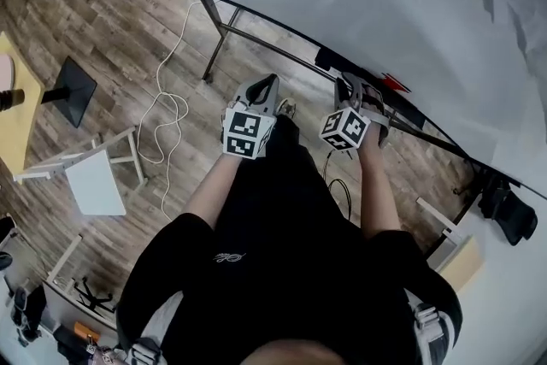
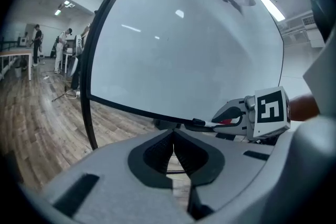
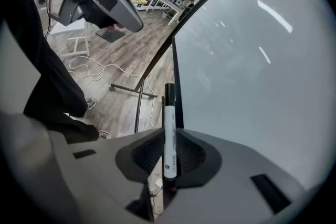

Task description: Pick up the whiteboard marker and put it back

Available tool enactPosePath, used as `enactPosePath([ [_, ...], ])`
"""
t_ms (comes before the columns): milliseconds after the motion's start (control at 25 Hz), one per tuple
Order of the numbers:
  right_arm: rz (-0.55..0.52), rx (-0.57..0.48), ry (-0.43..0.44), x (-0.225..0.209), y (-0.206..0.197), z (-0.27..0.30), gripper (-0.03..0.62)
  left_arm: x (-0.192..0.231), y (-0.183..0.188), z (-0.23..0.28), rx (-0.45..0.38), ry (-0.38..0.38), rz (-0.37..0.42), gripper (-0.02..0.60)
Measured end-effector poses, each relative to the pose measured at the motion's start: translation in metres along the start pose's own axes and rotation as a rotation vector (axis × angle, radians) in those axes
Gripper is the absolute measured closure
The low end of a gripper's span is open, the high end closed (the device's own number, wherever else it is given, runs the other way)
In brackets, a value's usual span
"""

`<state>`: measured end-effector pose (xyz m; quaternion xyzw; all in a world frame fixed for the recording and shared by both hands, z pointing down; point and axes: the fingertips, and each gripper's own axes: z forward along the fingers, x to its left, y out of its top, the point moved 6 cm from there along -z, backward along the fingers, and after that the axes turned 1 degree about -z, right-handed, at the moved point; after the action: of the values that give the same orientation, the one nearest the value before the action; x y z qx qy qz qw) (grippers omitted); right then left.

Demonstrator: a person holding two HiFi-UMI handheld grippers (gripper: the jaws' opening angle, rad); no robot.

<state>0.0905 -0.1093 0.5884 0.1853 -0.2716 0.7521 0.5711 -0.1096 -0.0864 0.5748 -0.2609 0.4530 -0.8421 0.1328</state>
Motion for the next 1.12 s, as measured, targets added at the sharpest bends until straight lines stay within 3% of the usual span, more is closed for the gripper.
enactPosePath([
  [240,-0.006,0.032,0.059,0.0,-0.001,0.019,0.536,0.012,-0.004,-0.003,0.005,0.052,-0.035,0.574],
  [480,-0.034,0.059,0.08,0.0,-0.006,0.027,0.536,0.011,-0.006,-0.003,0.019,0.045,-0.009,0.574],
  [1120,-0.043,0.086,0.101,0.001,-0.007,0.033,0.536,0.006,-0.008,-0.001,0.02,0.067,-0.029,0.574],
])
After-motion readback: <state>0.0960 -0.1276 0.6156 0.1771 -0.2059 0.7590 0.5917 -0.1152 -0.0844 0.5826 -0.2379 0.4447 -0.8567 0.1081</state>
